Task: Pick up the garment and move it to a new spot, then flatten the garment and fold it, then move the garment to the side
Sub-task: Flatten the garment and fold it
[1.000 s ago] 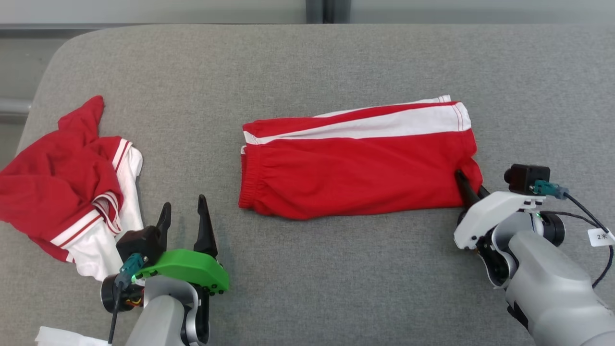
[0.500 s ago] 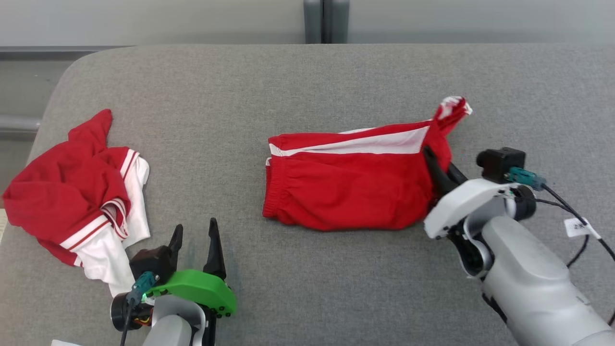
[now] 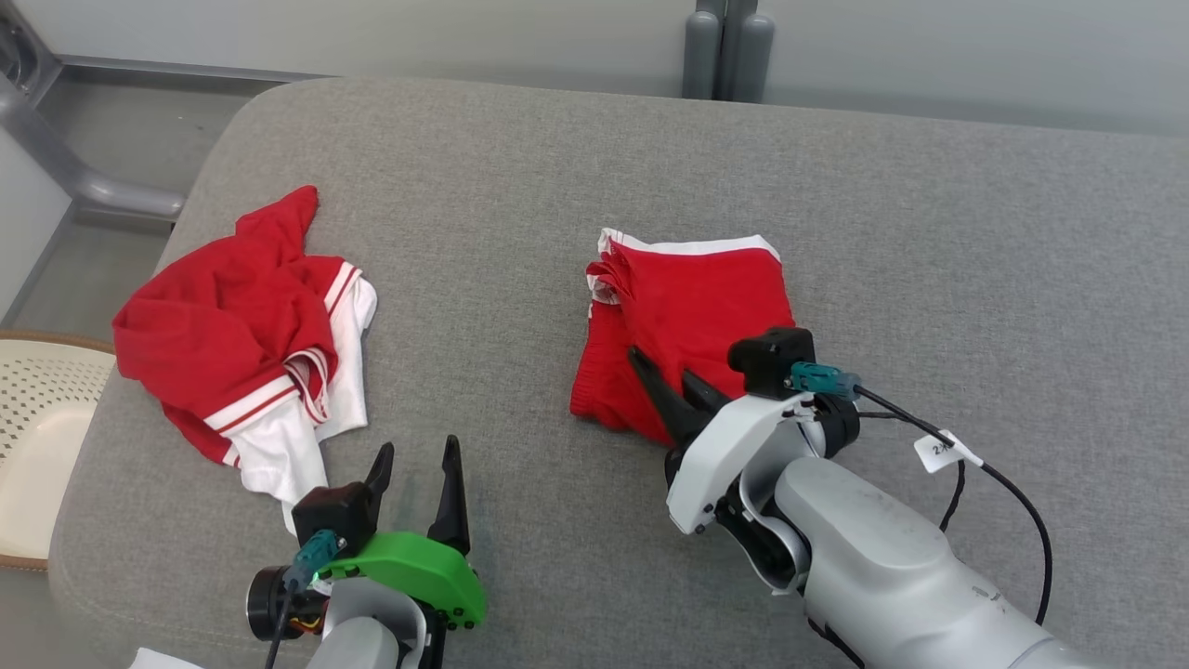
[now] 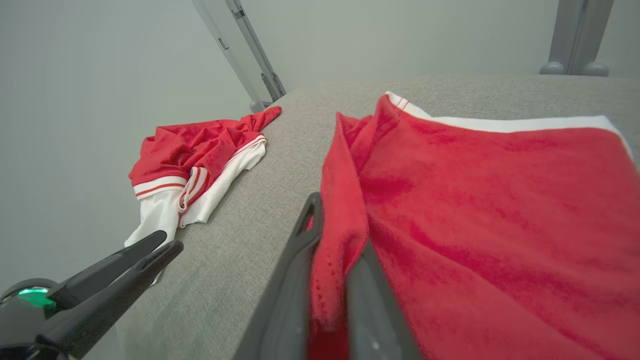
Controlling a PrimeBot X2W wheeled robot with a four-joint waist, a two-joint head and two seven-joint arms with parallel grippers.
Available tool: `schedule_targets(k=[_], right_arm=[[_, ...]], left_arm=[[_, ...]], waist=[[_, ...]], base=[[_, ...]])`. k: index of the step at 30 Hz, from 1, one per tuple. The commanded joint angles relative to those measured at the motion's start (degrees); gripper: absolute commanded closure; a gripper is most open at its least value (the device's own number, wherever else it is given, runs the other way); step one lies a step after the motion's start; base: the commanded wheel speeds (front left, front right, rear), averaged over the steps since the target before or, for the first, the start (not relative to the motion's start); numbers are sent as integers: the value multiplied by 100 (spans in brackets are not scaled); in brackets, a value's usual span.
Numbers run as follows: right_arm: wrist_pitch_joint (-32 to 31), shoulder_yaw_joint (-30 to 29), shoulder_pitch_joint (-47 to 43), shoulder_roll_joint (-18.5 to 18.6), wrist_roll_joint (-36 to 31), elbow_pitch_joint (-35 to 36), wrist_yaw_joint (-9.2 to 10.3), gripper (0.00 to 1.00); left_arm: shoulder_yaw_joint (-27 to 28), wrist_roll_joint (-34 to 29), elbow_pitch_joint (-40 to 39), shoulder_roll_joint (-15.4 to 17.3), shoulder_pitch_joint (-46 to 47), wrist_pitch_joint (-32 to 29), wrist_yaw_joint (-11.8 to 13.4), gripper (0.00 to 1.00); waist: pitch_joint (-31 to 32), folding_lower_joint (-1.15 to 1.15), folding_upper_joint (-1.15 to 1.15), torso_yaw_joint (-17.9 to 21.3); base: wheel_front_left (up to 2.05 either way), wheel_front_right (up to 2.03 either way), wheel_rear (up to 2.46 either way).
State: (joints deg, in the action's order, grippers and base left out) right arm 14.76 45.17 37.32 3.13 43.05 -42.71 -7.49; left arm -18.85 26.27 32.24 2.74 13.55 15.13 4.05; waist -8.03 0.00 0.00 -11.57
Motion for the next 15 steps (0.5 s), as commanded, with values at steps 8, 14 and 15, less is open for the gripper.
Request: schedule_targets(k=[8, 14, 15], right_arm=[[45, -677, -81, 28, -342, 109, 0, 0], [44, -2107, -589, 141, -1403, 293, 0, 0], [44, -2329, -681, 162, -1613, 373, 0, 0]], left_arm=[[107, -160, -43, 27, 120, 2, 81, 0], [285, -423, -116, 27, 106, 2, 56, 0], [334, -453, -129, 30, 99, 2, 55, 0]], waist=[[35, 0, 0, 205], [53, 0, 0, 602], [60, 0, 0, 674]], base=[[0, 0, 0], [0, 0, 0], [0, 0, 0]])
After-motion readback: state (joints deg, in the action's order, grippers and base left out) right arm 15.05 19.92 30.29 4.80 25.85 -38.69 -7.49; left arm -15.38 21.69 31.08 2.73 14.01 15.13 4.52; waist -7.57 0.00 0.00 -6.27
